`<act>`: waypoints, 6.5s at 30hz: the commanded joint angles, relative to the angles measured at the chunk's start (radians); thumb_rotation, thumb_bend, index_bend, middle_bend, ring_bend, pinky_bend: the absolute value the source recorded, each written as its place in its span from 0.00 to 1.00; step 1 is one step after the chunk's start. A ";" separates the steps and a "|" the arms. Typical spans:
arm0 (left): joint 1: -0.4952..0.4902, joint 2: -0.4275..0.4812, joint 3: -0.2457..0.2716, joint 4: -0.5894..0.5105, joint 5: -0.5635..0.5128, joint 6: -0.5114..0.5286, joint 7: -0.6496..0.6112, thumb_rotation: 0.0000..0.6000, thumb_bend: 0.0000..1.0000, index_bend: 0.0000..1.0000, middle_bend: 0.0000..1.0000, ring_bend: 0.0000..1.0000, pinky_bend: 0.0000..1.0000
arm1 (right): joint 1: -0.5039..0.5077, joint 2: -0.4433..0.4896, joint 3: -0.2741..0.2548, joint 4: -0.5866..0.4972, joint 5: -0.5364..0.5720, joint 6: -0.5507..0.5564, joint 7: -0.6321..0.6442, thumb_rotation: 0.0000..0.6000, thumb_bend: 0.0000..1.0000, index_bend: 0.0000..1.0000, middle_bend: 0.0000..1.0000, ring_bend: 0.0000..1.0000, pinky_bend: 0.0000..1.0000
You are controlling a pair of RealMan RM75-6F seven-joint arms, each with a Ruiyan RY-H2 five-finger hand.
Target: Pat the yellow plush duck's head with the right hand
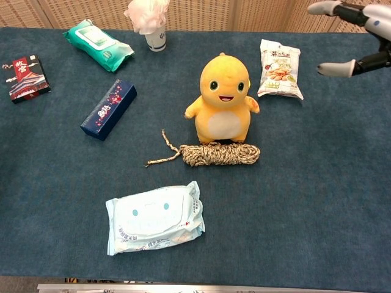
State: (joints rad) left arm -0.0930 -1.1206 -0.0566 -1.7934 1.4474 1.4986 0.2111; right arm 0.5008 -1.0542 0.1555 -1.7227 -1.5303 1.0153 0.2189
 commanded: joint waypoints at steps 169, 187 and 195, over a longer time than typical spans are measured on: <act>0.039 -0.015 -0.008 0.066 -0.023 0.017 -0.069 1.00 0.03 0.15 0.07 0.01 0.00 | 0.090 -0.048 -0.088 0.122 0.240 0.061 -0.277 0.67 0.00 0.02 0.08 0.00 0.00; 0.046 -0.018 0.006 0.004 0.011 0.042 -0.007 1.00 0.03 0.15 0.07 0.01 0.00 | -0.213 0.059 -0.185 0.016 0.148 0.356 -0.270 0.74 0.00 0.02 0.08 0.00 0.00; 0.053 -0.014 0.013 -0.016 0.029 0.053 -0.001 1.00 0.03 0.15 0.07 0.01 0.00 | -0.265 0.056 -0.189 0.001 0.117 0.394 -0.259 0.75 0.00 0.02 0.08 0.00 0.00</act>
State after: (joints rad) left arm -0.0403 -1.1347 -0.0442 -1.8084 1.4756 1.5518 0.2096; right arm 0.2384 -0.9980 -0.0341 -1.7209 -1.4113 1.4070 -0.0421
